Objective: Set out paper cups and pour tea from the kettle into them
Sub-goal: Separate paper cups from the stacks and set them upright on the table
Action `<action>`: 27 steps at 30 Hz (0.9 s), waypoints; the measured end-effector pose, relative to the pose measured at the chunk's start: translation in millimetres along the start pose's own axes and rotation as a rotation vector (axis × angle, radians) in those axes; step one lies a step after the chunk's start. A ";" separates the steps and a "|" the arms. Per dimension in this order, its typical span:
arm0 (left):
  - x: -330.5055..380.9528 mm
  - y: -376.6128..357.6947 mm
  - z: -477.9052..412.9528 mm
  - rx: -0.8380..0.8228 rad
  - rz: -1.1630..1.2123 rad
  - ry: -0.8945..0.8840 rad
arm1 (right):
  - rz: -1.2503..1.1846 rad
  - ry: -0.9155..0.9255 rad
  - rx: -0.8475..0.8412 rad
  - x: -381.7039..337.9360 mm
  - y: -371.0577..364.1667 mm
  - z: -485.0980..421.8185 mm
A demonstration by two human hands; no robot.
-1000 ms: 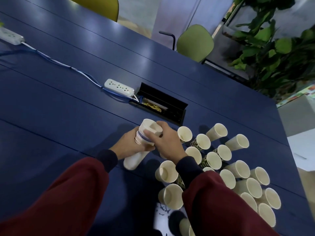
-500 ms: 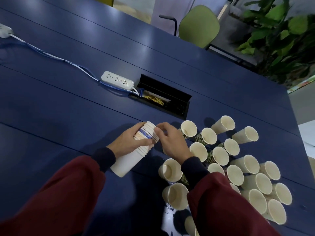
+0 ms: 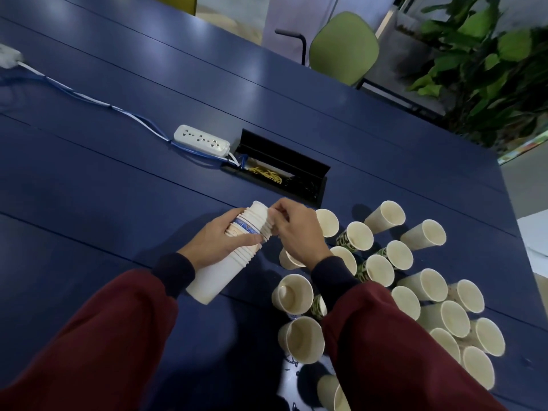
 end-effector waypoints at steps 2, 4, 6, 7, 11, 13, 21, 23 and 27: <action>-0.4 -0.4 3.2 0.011 -0.019 0.011 | -0.042 -0.039 0.096 9.0 10.6 -6.3; -4.9 0.2 5.9 0.035 -0.016 0.028 | -0.039 -0.063 0.204 19.8 25.8 -14.6; -12.2 3.8 6.6 0.074 -0.020 0.056 | 0.014 -0.068 0.217 27.8 33.7 -22.0; -16.0 5.8 5.9 0.088 -0.027 0.067 | 0.054 -0.067 0.183 29.8 33.1 -24.2; -22.4 6.5 -0.3 0.089 -0.050 0.099 | 0.239 -0.078 -0.041 39.9 8.9 -23.1; -22.1 4.8 -3.5 0.089 -0.050 0.106 | 0.266 -0.087 -0.122 46.3 -3.7 -21.7; -16.5 -0.8 -2.2 0.072 -0.063 0.124 | 0.249 -0.035 -0.052 39.1 -5.6 -15.2; -10.8 -4.6 -2.1 0.063 -0.070 0.107 | 0.199 0.011 0.047 29.5 -0.4 -9.7; -1.8 -11.9 0.3 0.036 -0.078 0.068 | 0.152 0.109 0.031 8.1 -2.8 3.9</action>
Point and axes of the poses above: each hand's wrist, its own z-axis away from the middle knuckle, its own y-axis out of the back of the hand, x = y × z, the point moved 5 cm from there along -z, towards the middle knuckle, and after that the axes turned 10 degrees about z, right-handed, at the moved point
